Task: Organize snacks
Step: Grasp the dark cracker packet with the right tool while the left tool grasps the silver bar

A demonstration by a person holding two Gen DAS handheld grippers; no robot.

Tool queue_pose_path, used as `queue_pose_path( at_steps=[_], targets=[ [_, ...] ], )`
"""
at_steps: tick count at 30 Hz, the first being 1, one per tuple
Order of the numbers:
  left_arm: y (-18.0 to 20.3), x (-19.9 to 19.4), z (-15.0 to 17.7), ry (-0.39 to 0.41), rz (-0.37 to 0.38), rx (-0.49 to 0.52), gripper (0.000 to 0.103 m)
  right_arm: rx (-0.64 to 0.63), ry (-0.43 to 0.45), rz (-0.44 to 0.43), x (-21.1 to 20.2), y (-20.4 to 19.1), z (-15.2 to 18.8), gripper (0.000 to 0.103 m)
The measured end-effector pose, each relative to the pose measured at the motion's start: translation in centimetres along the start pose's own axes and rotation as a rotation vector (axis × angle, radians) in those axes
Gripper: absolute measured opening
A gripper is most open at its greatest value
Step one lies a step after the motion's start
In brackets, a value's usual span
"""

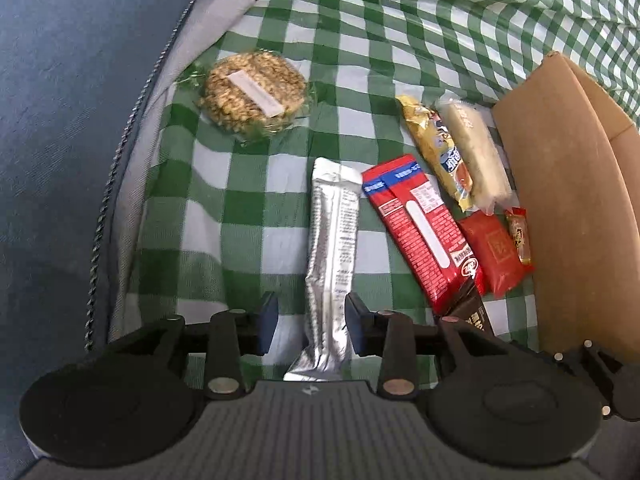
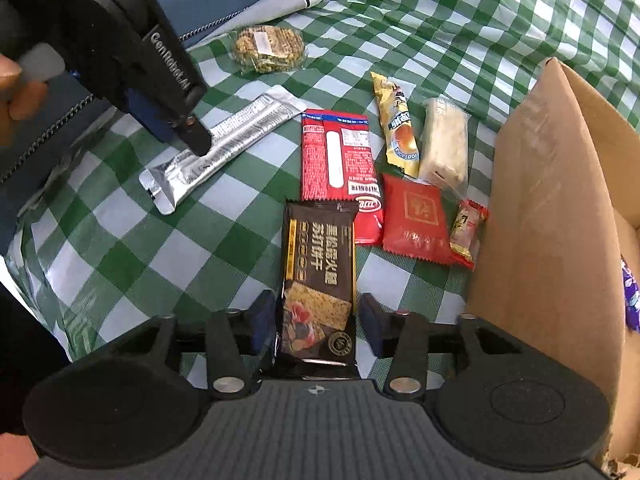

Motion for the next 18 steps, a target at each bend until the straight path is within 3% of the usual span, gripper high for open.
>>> queue_pose_path(
  at_steps=[18],
  targets=[
    [3.2, 2.8, -1.8, -0.027, -0.14, 0.09, 0.041, 0.006, -0.009, 0.034, 1.6, 0.6, -1.2, 0.054]
  ],
)
Point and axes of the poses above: each gripper's, at about its wrist camera, not at the fingertips, and x roughly the way its jaws point, y to its right, z to its underside, the point moved 6 cm from there along x, roughly the way its jaws point, and after that the axes turned 15 degrees about -y, right-handed, at the moved point
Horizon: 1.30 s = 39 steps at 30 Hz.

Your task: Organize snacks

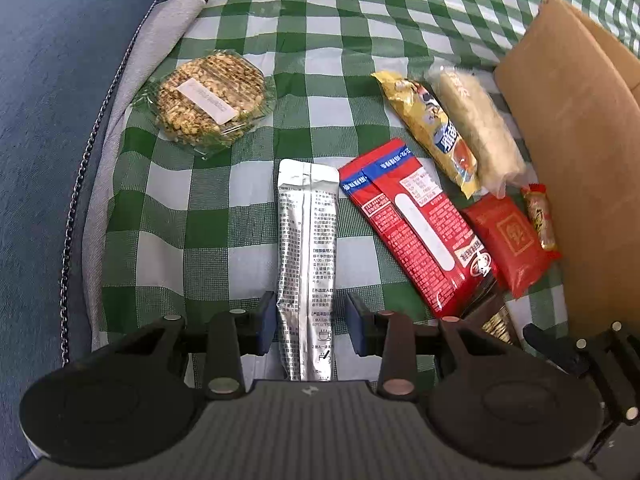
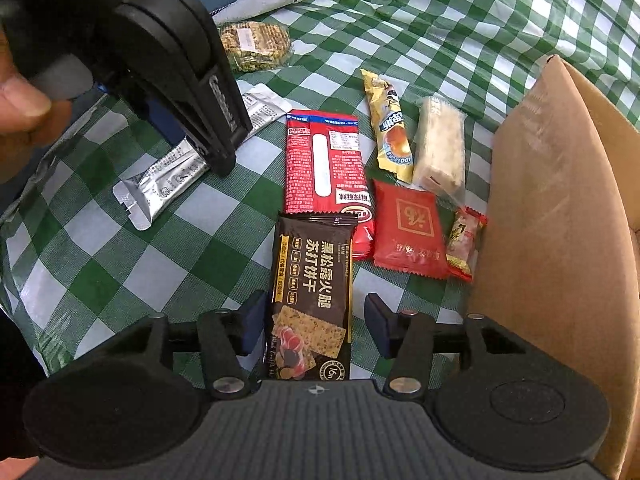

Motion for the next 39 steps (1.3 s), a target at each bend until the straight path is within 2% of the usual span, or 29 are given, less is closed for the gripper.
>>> queue_pose_path(
  at_steps=[2, 4, 10, 18, 21, 25, 34, 39],
  targets=[
    [0.1, 0.1, 0.0, 0.0, -0.01, 0.013, 0.04, -0.01, 0.008, 0.011, -0.1, 0.0, 0.0, 0.041],
    [0.1, 0.0, 0.1, 0.003, -0.021, 0.017, 0.034, -0.015, 0.01, 0.014, -0.2, 0.0, 0.0, 0.04],
    [0.3, -0.6, 0.2, 0.036, -0.045, 0.043, 0.03, -0.01, 0.029, 0.012, -0.9, 0.1, 0.1, 0.039],
    [-0.3, -2.8, -0.1, 0.122, 0.03, -0.014, 0.029, 0.034, 0.12, 0.018, -2.8, 1.1, -0.2, 0.038],
    [-0.3, -3.5, -0.3, 0.149, 0.052, -0.028, 0.029, 0.039, 0.157, 0.045, -3.6, 1.5, -0.3, 0.038],
    [-0.1, -4.3, -0.6, 0.185, 0.072, -0.038, 0.029, 0.037, 0.184, 0.078, -4.1, 1.8, -0.3, 0.038],
    [-0.5, -5.8, -1.0, 0.274, 0.109, -0.084, 0.029, 0.078, 0.26, 0.094, -5.4, 2.7, -1.0, 0.038],
    [-0.3, -6.5, -1.1, 0.307, 0.132, -0.083, 0.029, 0.089, 0.319, 0.152, -6.5, 3.3, -1.1, 0.038]
  ],
)
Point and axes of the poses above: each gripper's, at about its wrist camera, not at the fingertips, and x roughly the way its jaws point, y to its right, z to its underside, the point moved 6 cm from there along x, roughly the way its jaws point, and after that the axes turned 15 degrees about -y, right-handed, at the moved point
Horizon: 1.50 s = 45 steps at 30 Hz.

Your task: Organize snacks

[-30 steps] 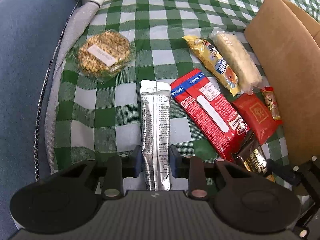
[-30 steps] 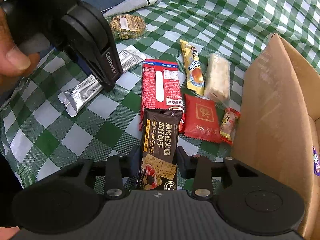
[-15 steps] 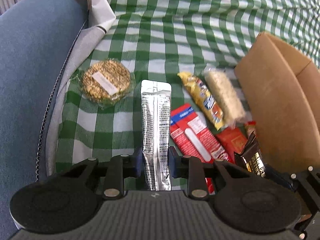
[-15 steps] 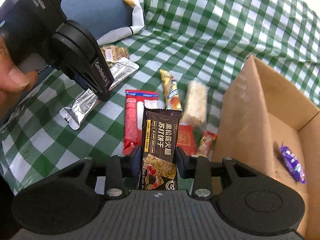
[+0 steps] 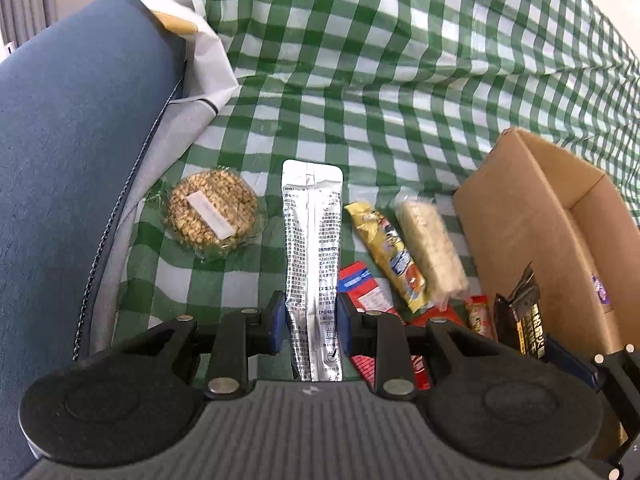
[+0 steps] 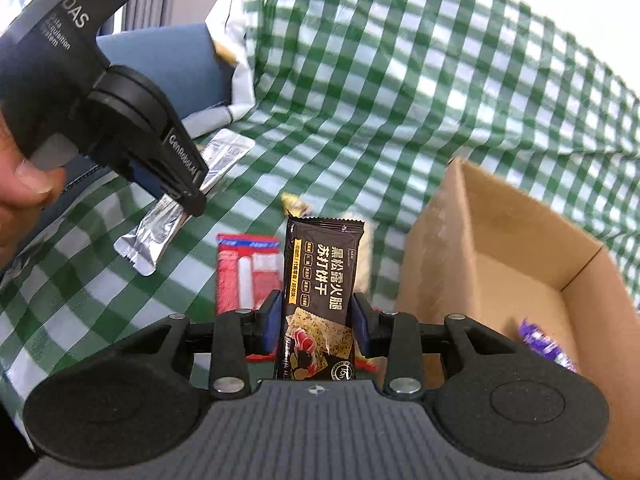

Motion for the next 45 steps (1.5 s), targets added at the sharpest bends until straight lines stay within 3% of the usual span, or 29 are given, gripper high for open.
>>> queue_pose_path(
  at_steps=[7, 12, 19, 24, 27, 31, 34, 45],
  targets=[
    [1.1, -1.5, -0.2, 0.064, 0.046, 0.0, 0.029, -0.026, 0.085, 0.068, -1.5, 0.6, -0.6, 0.038],
    [2.2, -2.9, -0.7, 0.127, 0.094, -0.01, 0.029, 0.03, 0.149, 0.07, -3.2, 2.3, -1.9, 0.038],
    [3.8, -5.0, -0.9, 0.212, 0.137, -0.015, 0.029, 0.164, 0.247, 0.057, -7.2, 8.4, -4.2, 0.038],
    [5.1, -5.7, -0.6, 0.24, 0.15, 0.005, 0.029, 0.202, 0.331, 0.08, -9.3, 13.5, -2.9, 0.038],
    [5.8, -5.9, -0.5, 0.252, 0.161, 0.012, 0.029, 0.252, 0.329, 0.115, -8.9, 16.2, -1.0, 0.038],
    [7.1, -6.0, -0.1, 0.252, 0.185, 0.03, 0.029, 0.348, 0.263, 0.114, -7.1, 18.8, 1.6, 0.038],
    [8.4, -6.0, 0.3, 0.256, 0.194, 0.052, 0.029, 0.378, 0.284, 0.137, -7.5, 20.2, 2.4, 0.038],
    [12.0, -6.8, 1.9, 0.292, 0.261, 0.088, 0.029, 0.306, 0.254, 0.257, -8.1, 22.5, 5.6, 0.038]
  ],
)
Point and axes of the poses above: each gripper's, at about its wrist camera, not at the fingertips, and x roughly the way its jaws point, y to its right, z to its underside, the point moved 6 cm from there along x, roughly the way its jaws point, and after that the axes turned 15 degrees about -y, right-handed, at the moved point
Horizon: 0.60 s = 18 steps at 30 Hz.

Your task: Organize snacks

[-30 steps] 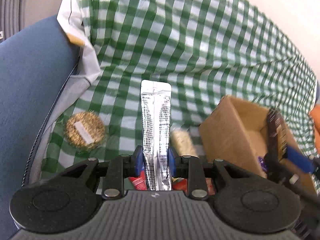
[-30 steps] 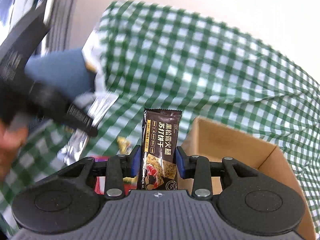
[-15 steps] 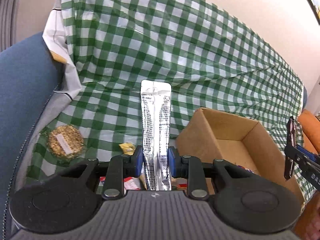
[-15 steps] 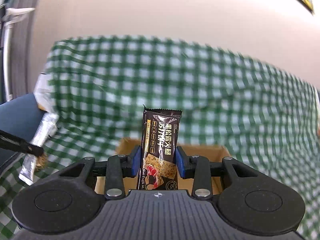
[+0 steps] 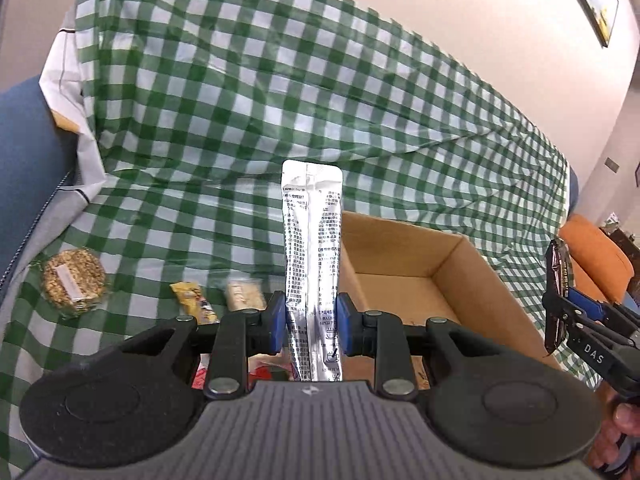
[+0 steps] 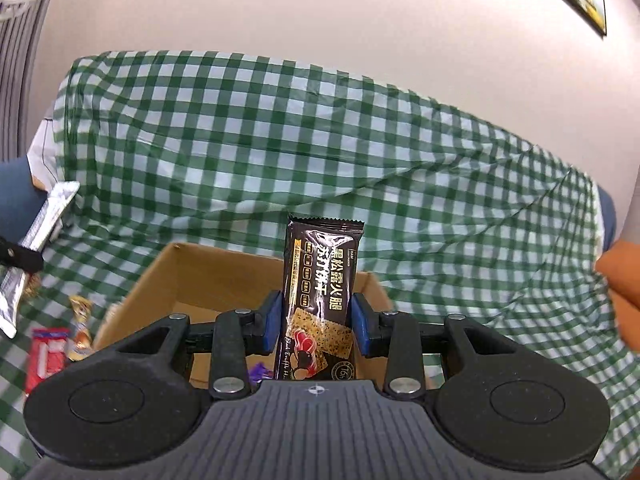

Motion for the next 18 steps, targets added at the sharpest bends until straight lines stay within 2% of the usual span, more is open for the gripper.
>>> queue_pose_path(
  at_steps=[9, 18],
  targets=[
    [1.9, 0.3, 0.0, 0.024, 0.036, 0.03, 0.029, 0.052, -0.028, 0.042, -0.1, 3.3, 1.1, 0.038],
    [3.6, 1.2, 0.0, 0.025, 0.066, 0.067, 0.029, 0.067, -0.038, 0.047, 0.2, 3.4, 1.4, 0.038]
  ],
)
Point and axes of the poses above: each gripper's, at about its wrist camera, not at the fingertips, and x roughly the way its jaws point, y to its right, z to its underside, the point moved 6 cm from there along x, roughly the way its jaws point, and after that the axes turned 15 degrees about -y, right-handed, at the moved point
